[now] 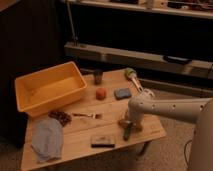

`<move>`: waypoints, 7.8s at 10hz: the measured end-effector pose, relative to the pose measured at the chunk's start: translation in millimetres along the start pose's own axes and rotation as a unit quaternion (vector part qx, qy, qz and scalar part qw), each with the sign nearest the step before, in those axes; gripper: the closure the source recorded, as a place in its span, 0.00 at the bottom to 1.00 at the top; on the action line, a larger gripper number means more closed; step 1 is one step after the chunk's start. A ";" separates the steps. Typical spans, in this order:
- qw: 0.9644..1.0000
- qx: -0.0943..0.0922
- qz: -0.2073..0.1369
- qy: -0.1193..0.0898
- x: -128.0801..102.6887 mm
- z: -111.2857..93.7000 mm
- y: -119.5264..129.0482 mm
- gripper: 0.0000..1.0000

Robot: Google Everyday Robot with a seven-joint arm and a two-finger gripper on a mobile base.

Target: Place pepper in metal cup

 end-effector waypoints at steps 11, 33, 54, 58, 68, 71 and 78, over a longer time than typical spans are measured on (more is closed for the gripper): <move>0.999 -0.019 -0.023 -0.013 4.2 -22.9 13.3 1.00; 0.927 -0.261 -0.150 -0.222 -127.9 -209.8 205.3 1.00; 0.884 -0.269 -0.226 -0.309 -266.4 -163.2 313.0 1.00; 0.880 -0.270 -0.222 -0.323 -271.9 -154.0 321.4 1.00; 0.894 -0.277 -0.199 -0.290 -306.1 -138.6 320.0 1.00; 0.894 -0.277 -0.199 -0.290 -305.5 -138.3 321.1 1.00; 0.880 -0.293 -0.205 -0.313 -323.2 -143.8 332.7 1.00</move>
